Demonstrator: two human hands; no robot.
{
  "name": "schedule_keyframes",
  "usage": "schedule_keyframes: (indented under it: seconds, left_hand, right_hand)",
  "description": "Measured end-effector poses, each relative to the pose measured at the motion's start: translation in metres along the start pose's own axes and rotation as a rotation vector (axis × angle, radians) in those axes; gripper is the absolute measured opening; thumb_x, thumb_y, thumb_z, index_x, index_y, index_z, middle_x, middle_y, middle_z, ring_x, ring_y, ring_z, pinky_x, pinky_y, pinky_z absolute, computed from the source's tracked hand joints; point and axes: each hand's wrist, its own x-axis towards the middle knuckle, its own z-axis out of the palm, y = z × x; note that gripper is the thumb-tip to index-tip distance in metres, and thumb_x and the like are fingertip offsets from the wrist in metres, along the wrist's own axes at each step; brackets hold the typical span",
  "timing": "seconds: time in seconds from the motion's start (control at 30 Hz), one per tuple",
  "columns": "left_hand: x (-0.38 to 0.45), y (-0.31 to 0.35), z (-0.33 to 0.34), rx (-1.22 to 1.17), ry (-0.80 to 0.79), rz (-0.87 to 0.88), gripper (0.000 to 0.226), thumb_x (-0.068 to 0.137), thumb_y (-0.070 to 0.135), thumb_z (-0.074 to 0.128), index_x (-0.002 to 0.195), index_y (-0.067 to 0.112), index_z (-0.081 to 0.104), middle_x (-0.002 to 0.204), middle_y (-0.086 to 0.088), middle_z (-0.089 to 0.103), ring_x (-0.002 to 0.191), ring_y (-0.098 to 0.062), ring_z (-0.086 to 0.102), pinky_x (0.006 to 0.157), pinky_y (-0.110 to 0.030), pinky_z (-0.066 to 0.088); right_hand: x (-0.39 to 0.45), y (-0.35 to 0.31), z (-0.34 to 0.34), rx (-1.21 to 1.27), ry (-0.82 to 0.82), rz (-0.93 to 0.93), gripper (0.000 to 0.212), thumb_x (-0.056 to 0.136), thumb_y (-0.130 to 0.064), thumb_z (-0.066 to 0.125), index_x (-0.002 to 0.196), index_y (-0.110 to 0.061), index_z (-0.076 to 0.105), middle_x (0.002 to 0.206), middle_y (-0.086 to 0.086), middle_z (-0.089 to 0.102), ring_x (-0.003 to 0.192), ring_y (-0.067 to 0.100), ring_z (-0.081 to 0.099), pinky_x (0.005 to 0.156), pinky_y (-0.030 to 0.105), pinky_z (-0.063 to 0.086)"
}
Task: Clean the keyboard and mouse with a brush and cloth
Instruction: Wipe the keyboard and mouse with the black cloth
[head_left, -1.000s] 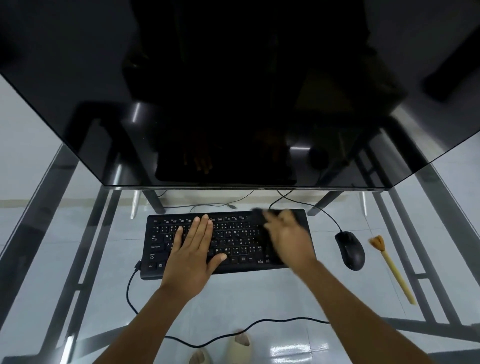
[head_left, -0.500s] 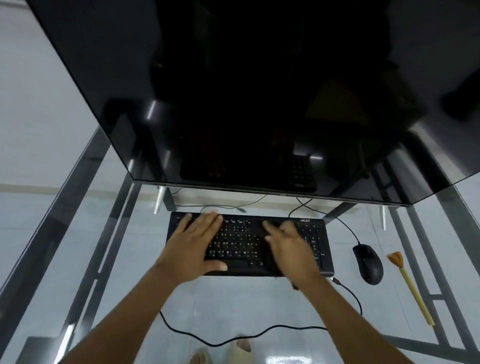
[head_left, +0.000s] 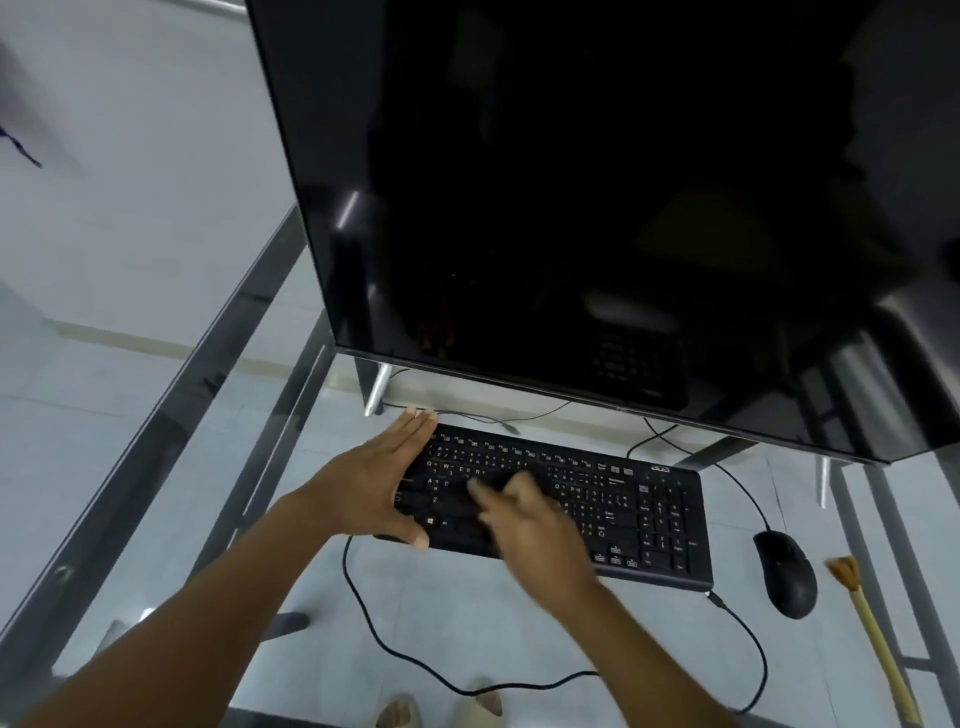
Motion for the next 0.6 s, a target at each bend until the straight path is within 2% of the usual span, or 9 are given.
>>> schedule_keyframes:
  seconds: [0.07,0.13,0.2,0.27,0.33,0.4,0.47,0.53,0.6]
  left_hand:
    - [-0.001,0.001,-0.005,0.008,-0.029,-0.001,0.140,0.057,0.063,0.081,0.150,0.030,-0.017,0.146,0.027,-0.028,0.135,0.009,-0.027,0.116,-0.030,0.011]
    - [-0.002,0.001,-0.007,0.020,-0.037,-0.005,0.139,0.057,0.060,0.082,0.150,0.031,-0.018,0.145,0.027,-0.027,0.135,0.009,-0.024,0.116,-0.031,0.014]
    - [-0.002,0.000,-0.007,0.022,-0.028,0.001,0.139,0.057,0.059,0.082,0.151,0.030,-0.017,0.146,0.025,-0.026,0.135,0.008,-0.024,0.115,-0.030,0.013]
    - [-0.002,-0.002,-0.004,0.023,-0.011,0.011,0.138,0.057,0.061,0.081,0.151,0.030,-0.016,0.146,0.025,-0.025,0.134,0.009,-0.026,0.113,-0.026,0.009]
    - [-0.001,-0.006,-0.001,0.038,0.015,0.031,0.137,0.056,0.066,0.078,0.152,0.028,-0.013,0.150,0.022,-0.022,0.135,0.009,-0.027,0.112,-0.023,0.000]
    - [0.001,-0.012,0.003,0.106,0.057,0.058,0.137,0.055,0.077,0.071,0.153,0.023,-0.008,0.156,0.014,-0.016,0.140,0.002,-0.024,0.115,-0.026,-0.011]
    - [0.000,-0.017,0.007,0.166,0.114,0.046,0.138,0.055,0.086,0.062,0.153,0.019,-0.007,0.158,0.008,-0.017,0.144,-0.007,-0.022,0.116,-0.034,-0.015]
    - [-0.004,-0.021,0.012,0.123,0.149,0.001,0.136,0.058,0.087,0.058,0.153,0.019,-0.010,0.157,0.008,-0.020,0.144,-0.010,-0.022,0.117,-0.038,-0.013]
    - [-0.011,-0.026,0.018,0.068,0.135,-0.011,0.132,0.062,0.086,0.058,0.152,0.021,-0.014,0.156,0.012,-0.020,0.144,-0.010,-0.022,0.118,-0.039,-0.012]
  right_hand:
    - [0.012,0.031,-0.013,-0.002,0.071,0.225,0.041,0.092,-0.019,0.062,0.132,-0.024,0.057,0.097,0.005,0.054,0.057,0.021,0.058,0.051,0.036,0.057]
    - [0.019,0.051,-0.022,-0.008,0.150,0.431,0.036,0.096,-0.019,0.056,0.132,-0.016,0.057,0.103,0.011,0.053,0.059,0.024,0.058,0.058,0.039,0.059]
    - [0.020,0.047,-0.017,-0.007,0.206,0.516,0.035,0.096,-0.019,0.052,0.130,-0.011,0.059,0.101,0.014,0.053,0.061,0.029,0.059,0.058,0.039,0.058]
    - [0.017,0.025,-0.003,0.013,0.221,0.506,0.037,0.096,-0.022,0.049,0.131,-0.012,0.058,0.095,0.012,0.054,0.057,0.028,0.056,0.055,0.039,0.057]
    - [0.011,-0.005,0.010,0.061,0.199,0.415,0.038,0.098,-0.029,0.044,0.131,-0.016,0.058,0.090,0.007,0.055,0.056,0.024,0.054,0.054,0.035,0.055]
    - [0.003,-0.032,0.015,0.071,0.104,0.203,0.042,0.095,-0.036,0.041,0.129,-0.020,0.060,0.088,0.002,0.055,0.056,0.020,0.054,0.054,0.030,0.053]
    - [0.001,-0.033,0.013,0.008,0.022,0.002,0.042,0.094,-0.041,0.041,0.127,-0.026,0.061,0.087,-0.002,0.054,0.056,0.017,0.054,0.053,0.027,0.052]
    - [0.011,-0.012,0.003,-0.010,0.025,0.055,0.039,0.096,-0.042,0.043,0.130,-0.031,0.058,0.089,-0.002,0.051,0.056,0.015,0.054,0.051,0.027,0.054]
    - [0.022,0.013,-0.007,-0.030,0.087,0.239,0.037,0.097,-0.037,0.049,0.132,-0.028,0.057,0.093,0.003,0.050,0.056,0.018,0.054,0.054,0.030,0.055]
